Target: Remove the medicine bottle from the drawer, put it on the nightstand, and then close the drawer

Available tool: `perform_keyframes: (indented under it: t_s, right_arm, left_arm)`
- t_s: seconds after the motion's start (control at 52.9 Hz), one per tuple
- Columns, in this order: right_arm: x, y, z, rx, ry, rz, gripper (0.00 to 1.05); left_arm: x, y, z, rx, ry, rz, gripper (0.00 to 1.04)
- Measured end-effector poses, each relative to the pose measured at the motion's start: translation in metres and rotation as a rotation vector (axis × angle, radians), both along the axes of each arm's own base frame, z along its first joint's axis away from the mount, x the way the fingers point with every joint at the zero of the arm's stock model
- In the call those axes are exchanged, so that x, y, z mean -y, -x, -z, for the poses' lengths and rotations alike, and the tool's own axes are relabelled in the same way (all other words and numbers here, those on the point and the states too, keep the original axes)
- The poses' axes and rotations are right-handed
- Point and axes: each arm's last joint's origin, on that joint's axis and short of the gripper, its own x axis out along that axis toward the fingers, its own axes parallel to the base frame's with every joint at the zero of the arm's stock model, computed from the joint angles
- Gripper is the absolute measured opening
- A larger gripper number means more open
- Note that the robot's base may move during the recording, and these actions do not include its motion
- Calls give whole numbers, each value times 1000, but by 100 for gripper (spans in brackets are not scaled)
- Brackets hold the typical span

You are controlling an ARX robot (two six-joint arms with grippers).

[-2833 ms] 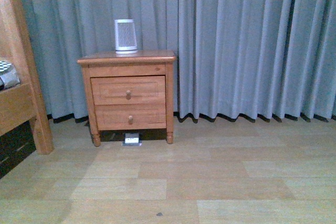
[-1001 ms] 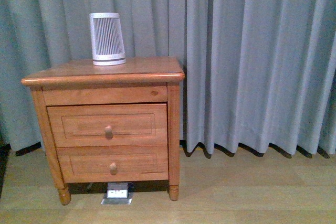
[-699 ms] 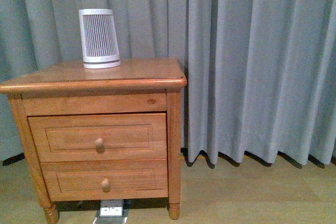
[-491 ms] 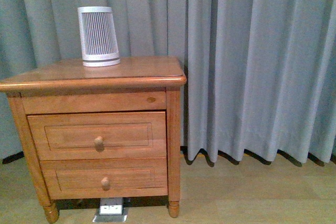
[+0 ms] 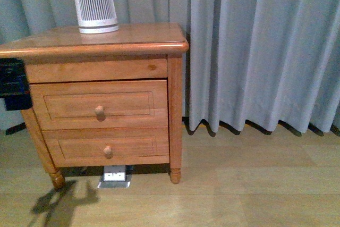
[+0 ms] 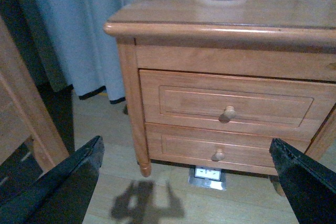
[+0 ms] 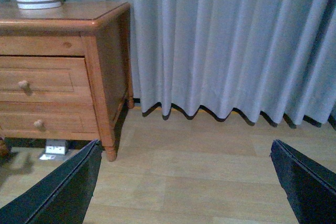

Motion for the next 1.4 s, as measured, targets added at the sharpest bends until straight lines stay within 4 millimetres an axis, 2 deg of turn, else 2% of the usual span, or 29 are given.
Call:
perform_keyframes:
  t_s: [0.264, 0.548, 0.925, 1.398]
  right_arm:
    - [0, 0, 0, 0, 0, 0, 98]
    - [0, 0, 0, 0, 0, 0, 98]
    - [0, 0, 0, 0, 0, 0, 98]
    - [0, 0, 0, 0, 0, 0, 98]
  left_arm:
    - [29, -77, 39, -9, -29, 45, 98]
    - [51, -134, 78, 0, -41, 87, 98]
    - [66, -174, 124, -42, -9, 130, 98]
    - [65, -207, 142, -44, -6, 132, 98]
